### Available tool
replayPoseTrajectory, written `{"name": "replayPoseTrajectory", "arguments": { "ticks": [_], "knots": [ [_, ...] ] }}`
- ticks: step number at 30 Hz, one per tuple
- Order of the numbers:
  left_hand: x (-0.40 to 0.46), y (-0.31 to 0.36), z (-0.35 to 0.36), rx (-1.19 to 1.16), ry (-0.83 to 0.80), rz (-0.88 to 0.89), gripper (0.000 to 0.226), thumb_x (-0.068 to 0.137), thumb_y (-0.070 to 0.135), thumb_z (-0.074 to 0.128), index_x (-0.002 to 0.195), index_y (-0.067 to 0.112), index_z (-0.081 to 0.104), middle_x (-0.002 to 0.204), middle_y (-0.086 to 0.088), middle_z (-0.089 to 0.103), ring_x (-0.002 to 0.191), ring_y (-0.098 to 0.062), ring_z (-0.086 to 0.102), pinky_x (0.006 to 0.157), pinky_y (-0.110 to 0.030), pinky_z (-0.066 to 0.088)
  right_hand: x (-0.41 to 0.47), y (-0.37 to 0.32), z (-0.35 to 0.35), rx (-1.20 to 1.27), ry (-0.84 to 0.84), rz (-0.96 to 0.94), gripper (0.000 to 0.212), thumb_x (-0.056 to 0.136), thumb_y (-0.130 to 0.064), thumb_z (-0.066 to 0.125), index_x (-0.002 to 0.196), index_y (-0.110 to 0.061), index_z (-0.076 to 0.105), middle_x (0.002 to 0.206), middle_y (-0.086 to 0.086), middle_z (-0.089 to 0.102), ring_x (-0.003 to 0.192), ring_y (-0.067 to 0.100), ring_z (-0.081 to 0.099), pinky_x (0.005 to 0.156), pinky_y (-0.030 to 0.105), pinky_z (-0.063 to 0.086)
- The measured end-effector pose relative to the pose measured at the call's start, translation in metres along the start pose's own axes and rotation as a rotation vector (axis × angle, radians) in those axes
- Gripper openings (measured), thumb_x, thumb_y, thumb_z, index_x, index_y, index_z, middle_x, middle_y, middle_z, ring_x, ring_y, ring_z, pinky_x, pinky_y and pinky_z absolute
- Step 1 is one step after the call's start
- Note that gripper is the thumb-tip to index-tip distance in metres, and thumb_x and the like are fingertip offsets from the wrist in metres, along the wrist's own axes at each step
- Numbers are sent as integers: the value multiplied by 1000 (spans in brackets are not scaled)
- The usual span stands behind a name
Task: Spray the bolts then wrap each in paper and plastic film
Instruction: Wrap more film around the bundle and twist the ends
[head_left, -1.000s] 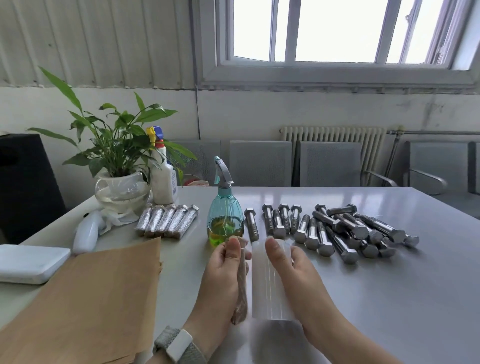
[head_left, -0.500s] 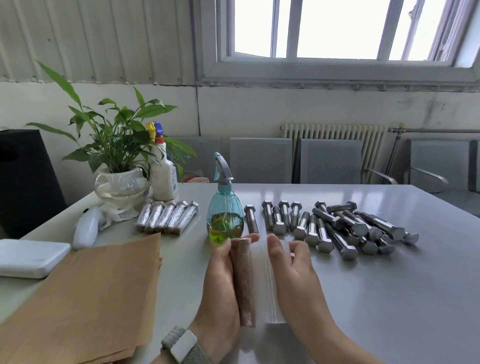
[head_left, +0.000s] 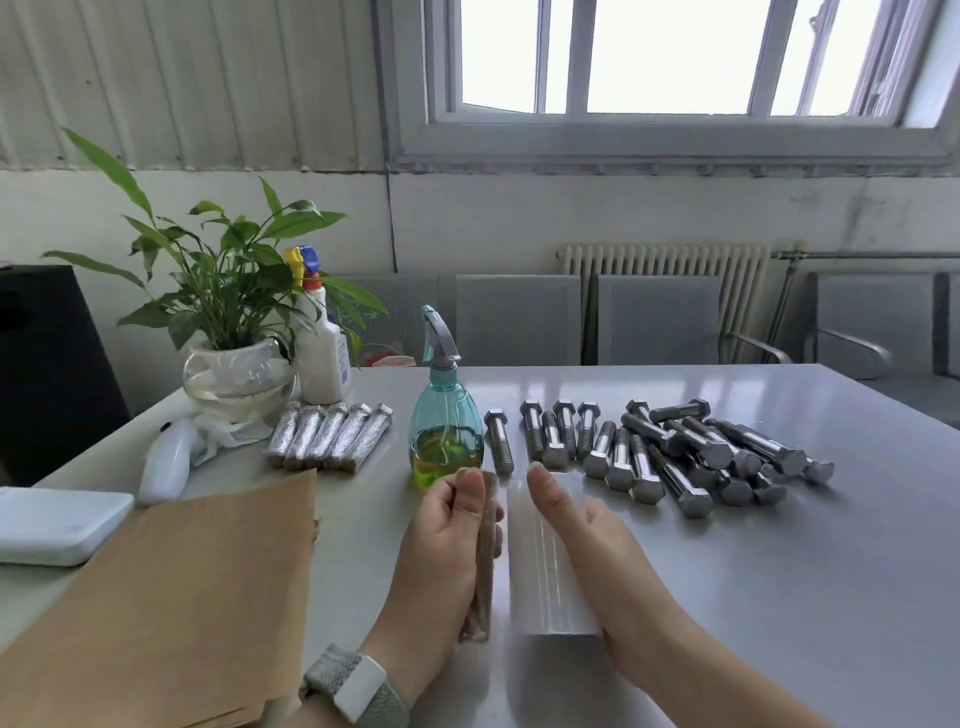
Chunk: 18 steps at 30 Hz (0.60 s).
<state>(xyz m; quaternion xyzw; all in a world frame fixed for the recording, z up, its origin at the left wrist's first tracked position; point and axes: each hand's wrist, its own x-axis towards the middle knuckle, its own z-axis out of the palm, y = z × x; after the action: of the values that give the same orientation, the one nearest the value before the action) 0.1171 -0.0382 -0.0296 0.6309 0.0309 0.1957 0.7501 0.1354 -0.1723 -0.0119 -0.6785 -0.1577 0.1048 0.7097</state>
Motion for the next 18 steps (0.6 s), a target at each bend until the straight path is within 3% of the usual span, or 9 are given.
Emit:
{"name": "replayPoseTrajectory", "arguments": {
  "ticks": [4, 7, 10, 12, 15, 18],
  "knots": [
    [-4, 4, 5, -67, 19, 36, 50, 73, 58, 65, 97, 14, 61, 79, -4, 70, 72, -16, 67, 64, -32, 53, -3, -1, 10, -19, 39, -79, 68, 72, -83, 45, 84, -21, 72, 82, 10, 74, 74, 23, 71, 68, 37, 57],
    [-9, 6, 4, -283, -30, -49, 48, 73, 49, 72, 101, 13, 57, 81, -6, 69, 72, -16, 69, 60, -28, 55, -6, 1, 18, 10, 141, -67, 69, 75, -81, 32, 89, -27, 74, 85, 5, 75, 79, 21, 73, 74, 44, 59],
    [-14, 7, 5, -421, -152, -117, 45, 80, 45, 73, 106, 12, 57, 75, -8, 71, 66, -18, 72, 56, -30, 56, -7, 6, 19, -148, 273, -90, 71, 68, -90, 29, 88, -32, 63, 82, -5, 71, 77, 13, 68, 72, 40, 54],
    [-17, 5, 8, -438, -163, -150, 46, 76, 51, 71, 107, 17, 68, 90, -13, 74, 80, -24, 74, 60, -32, 58, -7, 5, 19, -320, 325, -114, 68, 66, -94, 27, 85, -35, 54, 76, -10, 67, 68, 4, 61, 65, 34, 48],
    [-15, 3, 10, -453, -115, -180, 44, 81, 49, 61, 109, 18, 72, 104, -17, 73, 92, -28, 72, 66, -35, 58, -3, 7, 17, -310, 334, -70, 67, 69, -92, 40, 91, -31, 55, 80, -9, 68, 70, 0, 62, 63, 28, 46],
    [-12, 2, 11, -392, -85, -186, 43, 88, 46, 54, 114, 16, 70, 113, -20, 70, 105, -34, 68, 90, -46, 53, 3, 9, 9, -5, 221, 37, 67, 64, -80, 67, 102, -25, 58, 84, -3, 74, 76, 10, 72, 60, 28, 53]
  ]
}}
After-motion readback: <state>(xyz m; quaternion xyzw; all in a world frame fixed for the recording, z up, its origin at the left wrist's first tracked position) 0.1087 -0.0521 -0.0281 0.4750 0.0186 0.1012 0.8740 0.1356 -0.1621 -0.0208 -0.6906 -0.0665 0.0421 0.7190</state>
